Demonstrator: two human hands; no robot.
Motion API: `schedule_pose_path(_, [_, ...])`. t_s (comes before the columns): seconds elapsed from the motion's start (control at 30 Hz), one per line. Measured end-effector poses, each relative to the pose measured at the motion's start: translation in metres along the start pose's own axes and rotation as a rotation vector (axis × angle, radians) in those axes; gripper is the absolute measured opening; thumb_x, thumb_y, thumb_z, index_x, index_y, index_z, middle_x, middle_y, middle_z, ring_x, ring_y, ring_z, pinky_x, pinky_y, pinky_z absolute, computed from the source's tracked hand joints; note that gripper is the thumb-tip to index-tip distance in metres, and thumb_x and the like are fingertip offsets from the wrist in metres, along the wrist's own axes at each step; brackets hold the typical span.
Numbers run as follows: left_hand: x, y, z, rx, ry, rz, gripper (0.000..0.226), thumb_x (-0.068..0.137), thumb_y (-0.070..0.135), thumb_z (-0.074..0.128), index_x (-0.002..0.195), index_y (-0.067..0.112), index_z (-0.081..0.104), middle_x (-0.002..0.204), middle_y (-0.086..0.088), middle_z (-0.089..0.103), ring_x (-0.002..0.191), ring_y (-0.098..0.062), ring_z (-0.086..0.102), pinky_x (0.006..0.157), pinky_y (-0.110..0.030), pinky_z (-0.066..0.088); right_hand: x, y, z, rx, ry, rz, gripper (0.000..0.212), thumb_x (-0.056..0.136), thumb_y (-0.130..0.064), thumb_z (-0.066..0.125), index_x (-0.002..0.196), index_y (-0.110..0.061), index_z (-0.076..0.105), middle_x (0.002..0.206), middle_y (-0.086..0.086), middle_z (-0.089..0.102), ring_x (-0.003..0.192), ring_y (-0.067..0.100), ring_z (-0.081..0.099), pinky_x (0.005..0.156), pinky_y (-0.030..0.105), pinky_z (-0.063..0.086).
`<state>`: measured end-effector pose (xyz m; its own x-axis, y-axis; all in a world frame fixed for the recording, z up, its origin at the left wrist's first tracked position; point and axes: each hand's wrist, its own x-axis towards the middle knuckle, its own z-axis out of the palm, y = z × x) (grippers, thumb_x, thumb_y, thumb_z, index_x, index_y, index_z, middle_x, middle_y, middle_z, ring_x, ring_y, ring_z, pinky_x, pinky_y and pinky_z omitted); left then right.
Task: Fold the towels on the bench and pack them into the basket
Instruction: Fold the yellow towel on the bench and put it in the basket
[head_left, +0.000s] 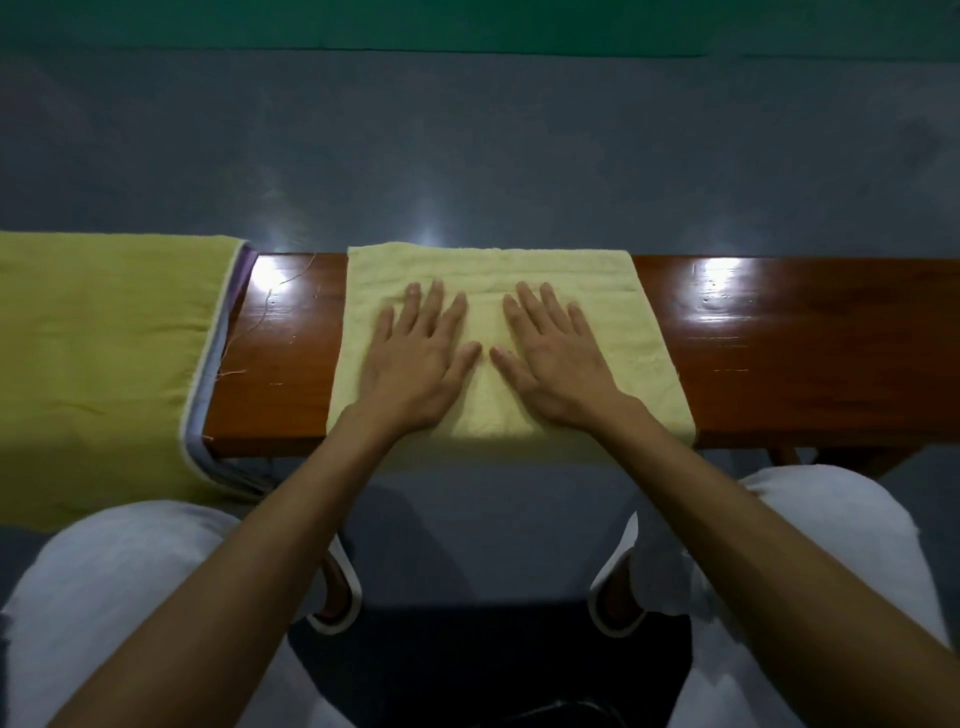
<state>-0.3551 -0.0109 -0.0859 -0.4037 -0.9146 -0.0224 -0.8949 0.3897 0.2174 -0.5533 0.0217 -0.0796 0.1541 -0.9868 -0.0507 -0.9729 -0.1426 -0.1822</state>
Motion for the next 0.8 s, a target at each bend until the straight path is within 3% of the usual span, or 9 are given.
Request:
schedule_pose_path(0.13, [-0.004, -0.025, -0.003, 0.02, 0.015, -0.074, 0.072, 0.104, 0.062, 0.011, 0.165, 0.026, -0.005, 0.172, -0.004, -0.013, 0.157, -0.023, -0.016, 0.128, -0.047, -0.006, -0.004, 0.03, -0.004, -0.014, -0.007, 0.096, 0.07, 0.103, -0.062, 0.01, 0.163, -0.029, -0.006, 0.17, 0.001, -0.015, 0.156, 0.025, -0.017, 0.127, 0.052, -0.005])
schedule_pose_path(0.3, [-0.011, -0.051, -0.011, 0.023, 0.013, -0.138, 0.077, 0.102, 0.067, 0.008, 0.164, 0.025, -0.006, 0.171, -0.002, -0.015, 0.157, -0.02, -0.017, 0.125, -0.049, -0.007, -0.012, 0.067, -0.009, -0.006, 0.004, 0.266, 0.074, 0.104, -0.062, 0.009, 0.163, -0.021, -0.007, 0.171, 0.002, -0.014, 0.156, 0.026, -0.016, 0.126, 0.053, -0.005])
schedule_pose_path(0.5, [-0.027, -0.055, -0.012, -0.015, -0.002, -0.124, 0.073, 0.104, 0.064, 0.012, 0.164, 0.026, -0.006, 0.171, 0.0, -0.015, 0.157, -0.023, -0.017, 0.126, -0.051, -0.004, -0.025, 0.066, -0.006, -0.004, 0.0, 0.281, 0.077, 0.102, -0.062, 0.007, 0.163, -0.017, -0.007, 0.171, 0.005, -0.014, 0.157, 0.027, -0.014, 0.127, 0.054, -0.002])
schedule_pose_path(0.63, [-0.029, -0.055, -0.015, -0.066, 0.019, -0.123, 0.069, 0.107, 0.059, 0.019, 0.165, 0.026, 0.004, 0.172, -0.001, -0.007, 0.158, -0.024, -0.011, 0.127, -0.051, -0.001, -0.026, 0.066, -0.009, 0.067, 0.029, 0.271, 0.075, 0.103, -0.062, 0.013, 0.164, -0.02, 0.001, 0.172, 0.004, -0.007, 0.157, 0.027, -0.011, 0.126, 0.055, -0.002])
schedule_pose_path(0.73, [-0.029, -0.049, -0.023, -0.108, 0.07, -0.146, 0.069, 0.106, 0.054, 0.034, 0.164, 0.021, 0.014, 0.172, -0.006, 0.008, 0.158, -0.028, 0.004, 0.127, -0.052, 0.009, -0.023, 0.067, -0.016, 0.207, 0.098, 0.275, 0.069, 0.105, -0.058, 0.026, 0.163, -0.02, 0.017, 0.171, 0.007, 0.009, 0.158, 0.031, 0.003, 0.126, 0.057, 0.006])
schedule_pose_path(0.8, [-0.029, -0.046, -0.031, -0.13, 0.108, -0.186, 0.074, 0.103, 0.052, 0.048, 0.162, 0.018, 0.017, 0.168, -0.008, 0.021, 0.153, -0.031, 0.021, 0.123, -0.053, 0.022, -0.023, 0.07, -0.025, 0.331, 0.191, 0.291, 0.068, 0.102, -0.056, 0.036, 0.157, -0.016, 0.033, 0.165, 0.01, 0.028, 0.151, 0.032, 0.025, 0.122, 0.058, 0.025])
